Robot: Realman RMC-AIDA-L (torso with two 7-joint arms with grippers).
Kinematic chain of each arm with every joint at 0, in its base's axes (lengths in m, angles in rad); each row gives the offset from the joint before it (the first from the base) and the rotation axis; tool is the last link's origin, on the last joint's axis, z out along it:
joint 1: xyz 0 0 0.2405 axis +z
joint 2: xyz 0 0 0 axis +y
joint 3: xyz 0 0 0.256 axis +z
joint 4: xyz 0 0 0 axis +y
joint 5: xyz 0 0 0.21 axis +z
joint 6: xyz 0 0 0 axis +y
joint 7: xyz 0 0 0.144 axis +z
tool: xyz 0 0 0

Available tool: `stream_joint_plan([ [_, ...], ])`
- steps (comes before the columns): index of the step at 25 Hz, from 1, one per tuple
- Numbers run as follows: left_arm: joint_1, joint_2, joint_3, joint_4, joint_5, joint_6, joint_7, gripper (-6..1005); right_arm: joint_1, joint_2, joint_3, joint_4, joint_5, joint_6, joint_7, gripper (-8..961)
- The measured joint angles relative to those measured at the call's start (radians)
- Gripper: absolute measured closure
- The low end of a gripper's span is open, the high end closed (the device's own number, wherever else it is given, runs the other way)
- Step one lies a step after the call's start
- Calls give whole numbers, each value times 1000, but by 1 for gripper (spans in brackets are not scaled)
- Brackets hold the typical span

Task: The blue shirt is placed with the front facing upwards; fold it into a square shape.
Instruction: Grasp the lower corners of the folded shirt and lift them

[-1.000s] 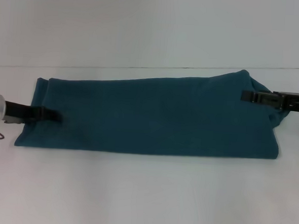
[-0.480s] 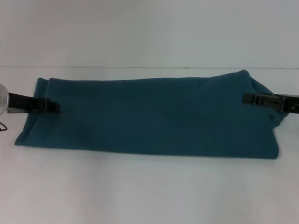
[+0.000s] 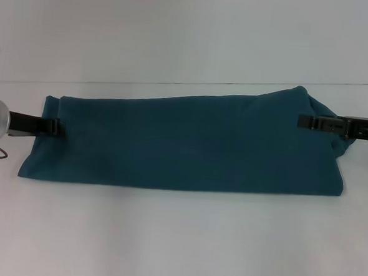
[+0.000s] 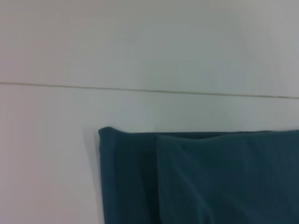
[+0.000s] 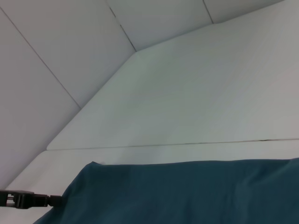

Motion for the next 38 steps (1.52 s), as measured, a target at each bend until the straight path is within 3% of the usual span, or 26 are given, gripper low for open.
stream_joint_plan([
  [1,2,-1,0,-6,0,1,0,640,0,0,0,0,0,0,0,74],
  [4,17,-6,2,-37,0,11,-5,879,1,0,0,0,0,-1,2,74],
  [9,46,-24,5,-105,0,57,-10,1006,4,-2,2,0,0,-1,3,75],
  [18,93,-48,5,-205,-4,89,-58,775,6,-3,-3,-7,0,-2,5,75],
  [23,135,-69,4,-323,-7,170,-60,671,3,-6,-2,-12,0,-8,5,74],
  [26,168,-76,9,-383,-1,210,-55,594,-3,-21,-2,-18,-1,-18,24,73],
  [29,195,-69,18,-405,0,249,-34,488,-8,-41,-4,-49,-40,-48,71,72],
  [32,224,-72,26,-432,-4,261,52,371,-11,-49,1,-109,-114,-74,113,71],
  [34,239,-85,27,-452,-9,265,101,278,-14,-46,4,-140,-146,-79,131,70],
  [36,268,-122,27,-505,-7,279,194,185,-16,-41,5,-152,-156,-81,138,69],
  [38,277,-136,32,-526,3,281,218,165,-17,-39,5,-153,-157,-81,139,69],
])
